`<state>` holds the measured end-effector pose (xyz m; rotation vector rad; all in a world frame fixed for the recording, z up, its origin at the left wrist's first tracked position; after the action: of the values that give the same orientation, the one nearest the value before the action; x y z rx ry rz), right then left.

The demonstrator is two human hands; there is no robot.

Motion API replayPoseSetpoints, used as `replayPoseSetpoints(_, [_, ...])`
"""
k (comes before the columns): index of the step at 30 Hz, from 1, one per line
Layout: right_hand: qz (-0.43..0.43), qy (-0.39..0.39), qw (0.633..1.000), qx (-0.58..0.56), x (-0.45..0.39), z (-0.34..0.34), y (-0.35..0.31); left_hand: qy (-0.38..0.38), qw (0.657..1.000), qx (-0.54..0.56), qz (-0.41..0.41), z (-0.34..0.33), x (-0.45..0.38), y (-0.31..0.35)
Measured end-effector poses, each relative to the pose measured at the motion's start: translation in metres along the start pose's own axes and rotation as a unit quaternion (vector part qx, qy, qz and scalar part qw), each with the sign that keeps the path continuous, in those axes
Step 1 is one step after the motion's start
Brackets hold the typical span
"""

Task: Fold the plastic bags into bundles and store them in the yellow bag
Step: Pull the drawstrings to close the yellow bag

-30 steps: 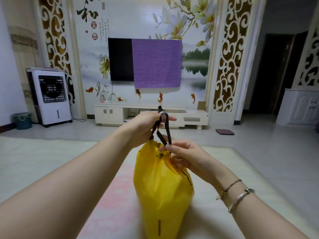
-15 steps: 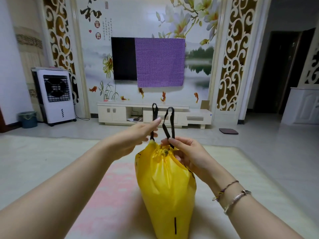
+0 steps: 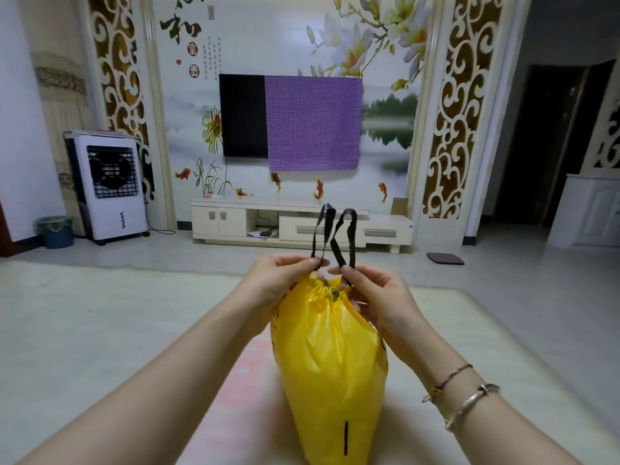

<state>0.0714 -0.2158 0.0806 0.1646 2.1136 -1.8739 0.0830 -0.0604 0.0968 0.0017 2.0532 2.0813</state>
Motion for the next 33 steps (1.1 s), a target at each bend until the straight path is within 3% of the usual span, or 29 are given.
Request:
replayPoseSetpoints(4, [0.031,0.011,0.996,0.089,0.003,0.003,-0.01,0.012,0.996,-0.08,0.021,-0.013,-0.002,0.004])
replayPoseSetpoints(9, [0.007,0.003,0.977,0.213,-0.003,0.002,-0.018,-0.059,0.977,-0.206,-0.01,-0.031,-0.004,0.018])
replayPoseSetpoints(14, [-0.01,-0.003,0.971,0.24,-0.004,0.002,-0.022,-0.14,0.962,-0.232,-0.04,-0.038,0.005,0.025])
replayPoseSetpoints(16, [-0.011,-0.009,0.969,0.245,-0.005,0.001,-0.021,-0.117,0.953,-0.272,-0.061,-0.037,0.002,0.023])
replayPoseSetpoints(18, [-0.018,-0.017,0.972,0.234,-0.006,-0.001,-0.018,-0.052,0.965,-0.246,-0.072,-0.033,-0.004,0.021])
replayPoseSetpoints(20, [-0.039,-0.018,0.978,0.206,-0.007,0.0,-0.014,-0.041,0.983,-0.168,-0.067,-0.032,-0.005,0.018])
replayPoseSetpoints(27, [-0.174,-0.075,0.982,-0.01,-0.007,0.002,0.001,-0.186,0.982,-0.002,0.008,-0.037,-0.011,0.007])
replayPoseSetpoints(31, [-0.186,-0.072,0.978,-0.061,-0.006,0.005,0.006,-0.219,0.975,0.001,0.023,-0.031,-0.01,0.009])
replayPoseSetpoints(33, [-0.192,-0.072,0.975,-0.08,-0.004,0.006,0.006,-0.197,0.979,-0.055,-0.017,-0.024,-0.012,0.013])
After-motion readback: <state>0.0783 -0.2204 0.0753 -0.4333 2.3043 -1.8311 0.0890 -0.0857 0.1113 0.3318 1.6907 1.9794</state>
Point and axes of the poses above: each hand's wrist, its own x-axis away from the middle knuckle, its own z-axis out of the back of the hand, y = z × x, the point moved 7 cm from there along -x, towards the middle knuckle
